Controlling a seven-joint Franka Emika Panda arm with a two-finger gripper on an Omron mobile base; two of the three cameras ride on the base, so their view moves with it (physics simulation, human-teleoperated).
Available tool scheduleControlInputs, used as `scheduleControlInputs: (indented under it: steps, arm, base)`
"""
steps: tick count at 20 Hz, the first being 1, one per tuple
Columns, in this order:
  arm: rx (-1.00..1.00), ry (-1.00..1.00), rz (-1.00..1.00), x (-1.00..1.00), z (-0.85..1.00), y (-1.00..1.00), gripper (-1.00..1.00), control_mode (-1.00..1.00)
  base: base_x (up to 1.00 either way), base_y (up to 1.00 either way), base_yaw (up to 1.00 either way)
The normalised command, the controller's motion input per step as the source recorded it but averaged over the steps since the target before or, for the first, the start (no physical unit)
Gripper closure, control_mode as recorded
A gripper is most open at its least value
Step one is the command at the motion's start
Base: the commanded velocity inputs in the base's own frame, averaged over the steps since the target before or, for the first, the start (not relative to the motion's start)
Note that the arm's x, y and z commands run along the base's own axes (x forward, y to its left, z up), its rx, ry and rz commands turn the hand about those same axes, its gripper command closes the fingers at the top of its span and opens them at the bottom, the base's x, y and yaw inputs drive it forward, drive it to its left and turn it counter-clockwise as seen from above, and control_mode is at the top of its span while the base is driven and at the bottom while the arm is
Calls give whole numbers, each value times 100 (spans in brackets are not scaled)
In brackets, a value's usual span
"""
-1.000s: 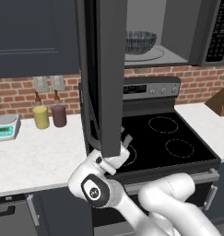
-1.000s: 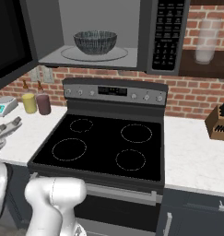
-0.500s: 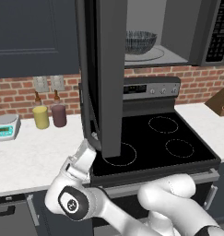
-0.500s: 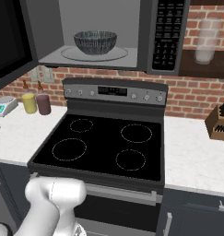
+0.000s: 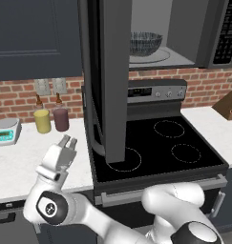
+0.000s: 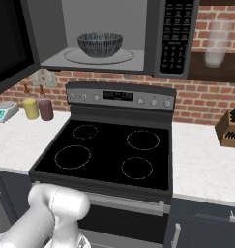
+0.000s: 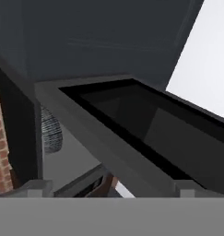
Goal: Open the microwave, place the bowl with waffle inside the microwave, then close the microwave door and turn it on.
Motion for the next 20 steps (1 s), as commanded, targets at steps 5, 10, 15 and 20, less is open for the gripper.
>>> scheduleControlInputs:
  steps: [5,10,15,20]
  arm:
    - [-4,20,-14,-3,30,21,-100,-100]
    - [0,15,-17,-29,49,-5,-100,-100]
    - [3,13,-11,-22,47,-22,-100,-100]
    - [6,13,-7,-20,39,-32,-100,-100]
  base:
    - [0,0,0]
    - [0,0,0]
    - [0,0,0]
    - [0,0,0]
